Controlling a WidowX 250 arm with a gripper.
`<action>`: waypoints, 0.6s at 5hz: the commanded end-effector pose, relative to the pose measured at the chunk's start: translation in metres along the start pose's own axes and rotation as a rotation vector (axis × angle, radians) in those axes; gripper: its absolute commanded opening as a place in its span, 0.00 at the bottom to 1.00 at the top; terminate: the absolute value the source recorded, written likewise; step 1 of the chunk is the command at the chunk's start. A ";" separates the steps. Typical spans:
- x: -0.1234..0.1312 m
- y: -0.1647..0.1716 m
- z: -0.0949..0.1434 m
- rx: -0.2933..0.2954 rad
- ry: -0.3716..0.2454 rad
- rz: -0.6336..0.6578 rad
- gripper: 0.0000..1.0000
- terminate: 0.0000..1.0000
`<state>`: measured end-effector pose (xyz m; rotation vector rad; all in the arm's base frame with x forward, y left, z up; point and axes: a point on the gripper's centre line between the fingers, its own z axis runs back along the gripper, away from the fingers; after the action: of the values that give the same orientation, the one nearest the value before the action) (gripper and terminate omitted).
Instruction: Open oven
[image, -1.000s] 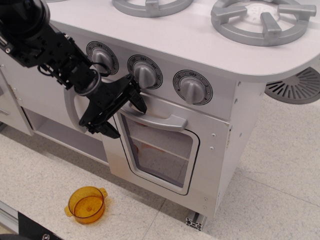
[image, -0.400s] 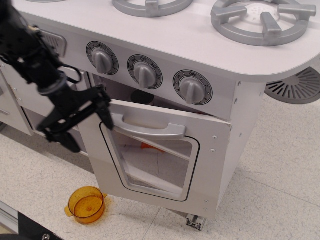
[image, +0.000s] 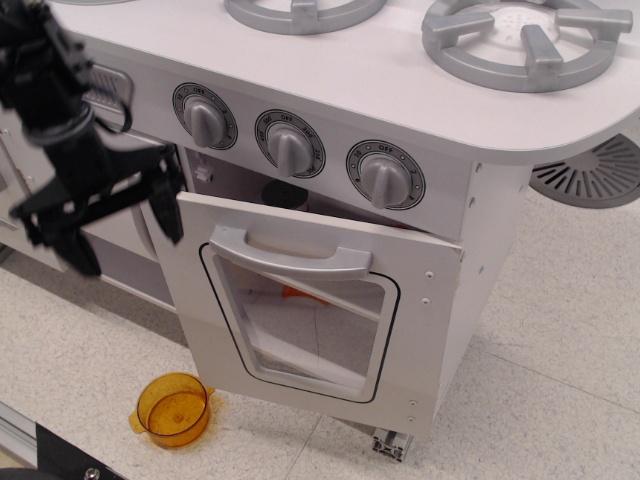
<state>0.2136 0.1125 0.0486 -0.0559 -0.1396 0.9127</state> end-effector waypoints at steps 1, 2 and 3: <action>0.056 -0.024 -0.003 -0.030 -0.355 -0.250 1.00 0.00; 0.075 -0.028 -0.005 -0.077 -0.419 -0.332 1.00 0.00; 0.078 -0.031 -0.007 -0.097 -0.417 -0.312 1.00 0.00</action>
<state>0.2784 0.1548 0.0348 0.0519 -0.5244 0.6053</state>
